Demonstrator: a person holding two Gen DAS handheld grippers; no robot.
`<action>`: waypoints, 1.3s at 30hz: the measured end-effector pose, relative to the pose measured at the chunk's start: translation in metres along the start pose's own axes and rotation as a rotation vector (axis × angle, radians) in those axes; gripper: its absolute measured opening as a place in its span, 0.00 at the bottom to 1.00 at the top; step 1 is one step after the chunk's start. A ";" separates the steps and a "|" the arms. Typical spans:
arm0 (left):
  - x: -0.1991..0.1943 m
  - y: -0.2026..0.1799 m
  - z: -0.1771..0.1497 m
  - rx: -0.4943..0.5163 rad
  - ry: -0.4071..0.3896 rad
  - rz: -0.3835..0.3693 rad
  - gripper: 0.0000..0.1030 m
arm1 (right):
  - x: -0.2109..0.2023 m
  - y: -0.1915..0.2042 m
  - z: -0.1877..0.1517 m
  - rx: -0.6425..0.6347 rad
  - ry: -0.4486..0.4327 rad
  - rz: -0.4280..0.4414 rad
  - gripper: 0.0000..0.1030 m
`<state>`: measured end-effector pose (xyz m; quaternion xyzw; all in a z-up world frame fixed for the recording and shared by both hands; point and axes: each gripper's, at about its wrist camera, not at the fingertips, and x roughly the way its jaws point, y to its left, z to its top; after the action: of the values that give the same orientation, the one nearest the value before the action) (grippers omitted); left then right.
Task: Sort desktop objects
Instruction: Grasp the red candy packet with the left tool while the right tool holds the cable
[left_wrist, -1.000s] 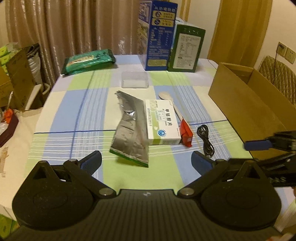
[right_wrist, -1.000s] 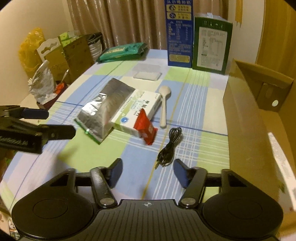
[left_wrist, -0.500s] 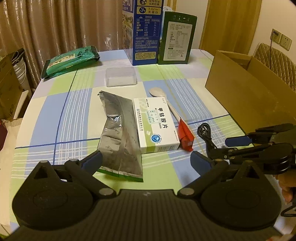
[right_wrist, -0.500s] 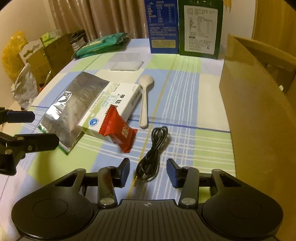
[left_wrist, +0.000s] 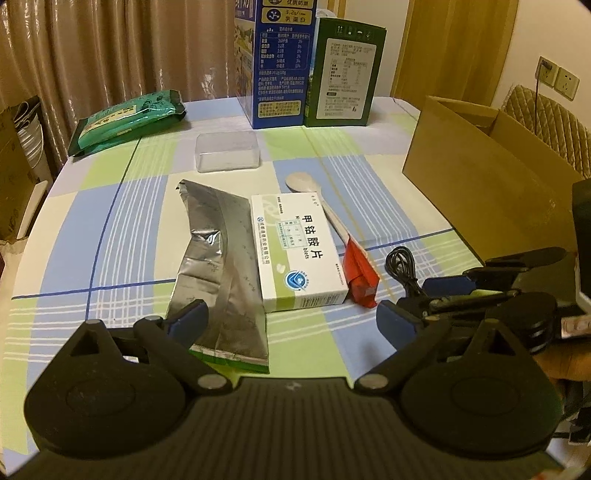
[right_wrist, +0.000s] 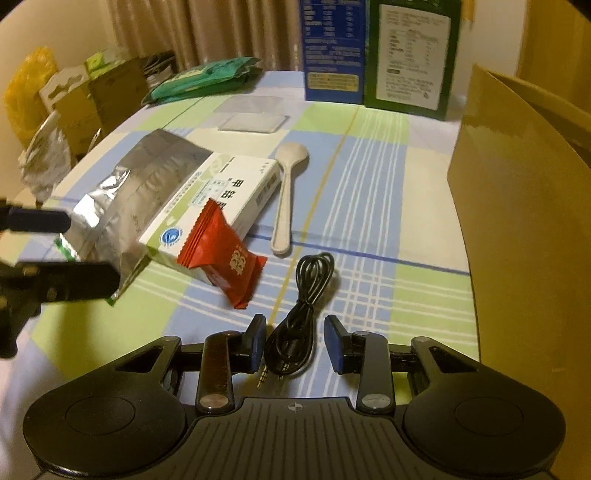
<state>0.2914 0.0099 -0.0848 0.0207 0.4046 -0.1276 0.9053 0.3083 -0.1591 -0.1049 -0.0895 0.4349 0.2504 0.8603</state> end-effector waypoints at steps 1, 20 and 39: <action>0.000 -0.001 0.001 0.002 -0.004 -0.002 0.93 | 0.000 0.000 0.000 -0.009 0.000 -0.004 0.22; 0.034 -0.019 0.005 -0.016 -0.019 -0.125 0.55 | -0.017 -0.022 -0.013 0.071 -0.016 -0.041 0.20; 0.053 -0.044 0.008 0.017 -0.009 -0.125 0.14 | -0.022 -0.025 -0.017 0.084 -0.013 -0.029 0.20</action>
<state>0.3198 -0.0447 -0.1156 0.0026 0.3999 -0.1875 0.8972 0.2988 -0.1948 -0.0995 -0.0580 0.4380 0.2201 0.8697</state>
